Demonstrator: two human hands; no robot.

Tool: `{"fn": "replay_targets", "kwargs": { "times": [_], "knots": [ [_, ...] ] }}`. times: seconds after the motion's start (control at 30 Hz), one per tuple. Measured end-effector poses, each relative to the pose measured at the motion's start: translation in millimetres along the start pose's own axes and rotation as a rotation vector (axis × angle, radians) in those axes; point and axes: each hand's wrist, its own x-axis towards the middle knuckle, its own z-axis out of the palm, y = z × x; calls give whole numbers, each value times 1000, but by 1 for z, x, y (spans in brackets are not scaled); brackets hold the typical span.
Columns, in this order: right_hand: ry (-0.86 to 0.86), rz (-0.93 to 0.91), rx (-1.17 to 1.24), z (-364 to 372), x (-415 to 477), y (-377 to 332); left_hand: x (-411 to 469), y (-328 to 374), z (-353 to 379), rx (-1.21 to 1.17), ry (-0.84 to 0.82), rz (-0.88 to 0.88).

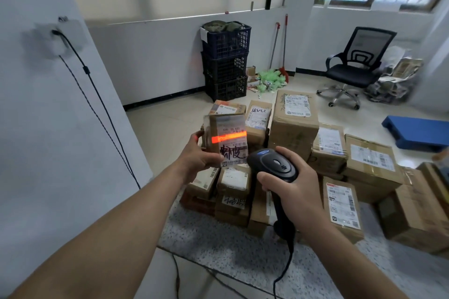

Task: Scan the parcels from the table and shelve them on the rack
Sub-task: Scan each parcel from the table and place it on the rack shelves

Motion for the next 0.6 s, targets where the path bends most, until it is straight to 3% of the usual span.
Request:
{"fn": "replay_targets", "kwargs": {
  "times": [0.6],
  "knots": [
    [-17, -22, 2, -10, -20, -17, -34, 23, 8, 36, 13, 117]
  ]
}}
